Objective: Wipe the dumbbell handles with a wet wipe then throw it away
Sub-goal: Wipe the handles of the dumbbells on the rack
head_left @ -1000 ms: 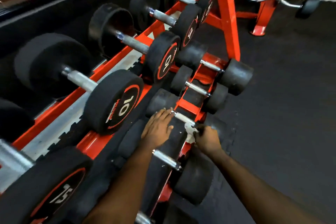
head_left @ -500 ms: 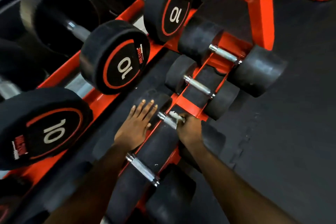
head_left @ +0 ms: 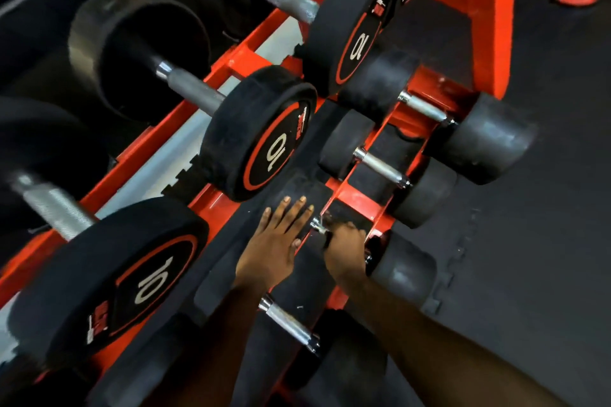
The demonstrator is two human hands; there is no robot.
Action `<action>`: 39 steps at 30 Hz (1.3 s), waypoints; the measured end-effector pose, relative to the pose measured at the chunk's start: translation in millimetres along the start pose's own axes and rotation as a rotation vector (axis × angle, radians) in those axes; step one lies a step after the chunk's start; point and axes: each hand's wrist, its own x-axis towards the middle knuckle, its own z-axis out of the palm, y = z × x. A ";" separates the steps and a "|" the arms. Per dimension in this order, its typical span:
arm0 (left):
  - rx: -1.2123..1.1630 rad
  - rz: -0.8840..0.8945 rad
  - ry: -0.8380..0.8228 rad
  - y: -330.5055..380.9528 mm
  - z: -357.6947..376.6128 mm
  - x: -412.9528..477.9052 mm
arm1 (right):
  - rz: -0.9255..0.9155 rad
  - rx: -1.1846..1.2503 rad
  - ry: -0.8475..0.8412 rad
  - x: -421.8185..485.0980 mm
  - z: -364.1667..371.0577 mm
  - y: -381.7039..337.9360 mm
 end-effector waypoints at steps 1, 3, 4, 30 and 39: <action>0.004 0.006 0.005 -1.7 0.9 -0.7 | 0.007 -0.001 0.012 1.5 7.2 -0.2; 0.022 0.017 0.023 -2.7 2.1 -1.0 | 0.001 0.024 0.026 -2.9 21.0 -2.0; 0.018 0.020 0.031 -1.8 2.9 -0.6 | -0.001 0.015 0.015 -8.3 30.7 -5.0; -0.226 0.022 0.069 -6.6 0.9 -0.7 | 0.052 -0.132 -0.309 33.9 19.7 -11.9; -0.178 0.012 0.052 -6.5 2.1 0.1 | -0.059 -0.319 -0.188 -16.4 44.9 -19.3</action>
